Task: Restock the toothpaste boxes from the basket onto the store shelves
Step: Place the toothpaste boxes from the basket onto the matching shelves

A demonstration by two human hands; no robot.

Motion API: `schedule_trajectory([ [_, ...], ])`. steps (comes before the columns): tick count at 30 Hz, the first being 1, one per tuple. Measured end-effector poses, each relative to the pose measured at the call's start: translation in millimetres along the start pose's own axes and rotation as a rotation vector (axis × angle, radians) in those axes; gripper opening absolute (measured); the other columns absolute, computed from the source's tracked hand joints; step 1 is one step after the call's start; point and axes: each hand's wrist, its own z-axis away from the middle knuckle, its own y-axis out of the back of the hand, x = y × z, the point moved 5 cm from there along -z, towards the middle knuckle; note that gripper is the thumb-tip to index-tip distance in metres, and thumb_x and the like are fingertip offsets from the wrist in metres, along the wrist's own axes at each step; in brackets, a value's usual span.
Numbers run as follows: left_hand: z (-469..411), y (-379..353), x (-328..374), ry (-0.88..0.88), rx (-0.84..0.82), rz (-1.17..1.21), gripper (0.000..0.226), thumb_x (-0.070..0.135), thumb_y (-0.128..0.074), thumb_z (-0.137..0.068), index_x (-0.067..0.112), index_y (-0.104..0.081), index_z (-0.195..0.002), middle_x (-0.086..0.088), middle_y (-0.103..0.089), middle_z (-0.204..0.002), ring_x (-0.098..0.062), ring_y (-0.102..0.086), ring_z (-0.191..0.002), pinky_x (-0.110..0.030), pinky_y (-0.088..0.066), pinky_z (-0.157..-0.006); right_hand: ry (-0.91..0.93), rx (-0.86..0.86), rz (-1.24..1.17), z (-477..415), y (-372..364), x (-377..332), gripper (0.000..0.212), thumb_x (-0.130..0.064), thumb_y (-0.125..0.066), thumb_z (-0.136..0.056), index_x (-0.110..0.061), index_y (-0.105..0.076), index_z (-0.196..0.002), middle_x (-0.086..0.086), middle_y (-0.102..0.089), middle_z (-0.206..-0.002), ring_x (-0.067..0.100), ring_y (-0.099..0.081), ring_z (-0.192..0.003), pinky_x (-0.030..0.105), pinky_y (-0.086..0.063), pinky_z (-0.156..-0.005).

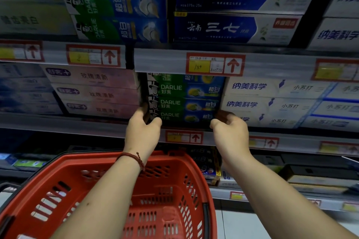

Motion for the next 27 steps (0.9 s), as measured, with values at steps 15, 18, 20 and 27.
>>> schedule_trajectory([
  [15,-11,8,-14,0.001,0.081,0.004,0.052,0.021,-0.060,-0.092,0.032,-0.055,-0.142,-0.001,-0.068,-0.126,-0.039,-0.066,-0.110,-0.047,-0.056,-0.089,-0.020,-0.073,-0.023,-2,-10,5,0.019,-0.011,-0.065,-0.088,-0.027,-0.069,-0.099,-0.007,-0.072,-0.099,0.015,-0.064,-0.099,0.033,-0.050,-0.087],
  [18,-11,10,-15,0.001,0.112,0.011,0.049,0.024,-0.060,-0.091,0.029,-0.059,-0.139,0.008,-0.068,-0.122,-0.029,-0.067,-0.108,-0.047,-0.057,-0.094,-0.006,-0.064,-0.028,-4,-12,5,0.023,-0.011,-0.065,-0.088,-0.027,-0.069,-0.104,-0.006,-0.072,-0.102,0.015,-0.065,-0.099,0.034,-0.050,-0.087],
  [20,-12,11,-16,0.000,0.112,0.023,0.051,0.029,-0.060,-0.086,0.030,-0.061,-0.137,0.007,-0.071,-0.118,-0.030,-0.069,-0.103,-0.047,-0.059,-0.090,-0.006,-0.065,-0.052,-3,-13,3,0.030,-0.010,-0.065,-0.089,-0.023,-0.068,-0.116,-0.006,-0.071,-0.103,0.012,-0.063,-0.097,0.030,-0.047,-0.083],
  [27,-19,8,-21,0.016,0.101,0.072,0.051,0.018,-0.066,-0.088,0.030,-0.060,-0.137,0.011,-0.067,-0.114,-0.020,-0.065,-0.102,-0.039,-0.057,-0.090,-0.033,-0.078,-0.096,-6,-11,4,0.029,-0.008,-0.066,-0.089,-0.016,-0.066,-0.116,-0.011,-0.066,-0.097,0.000,-0.056,-0.088,0.021,-0.041,-0.070],
])
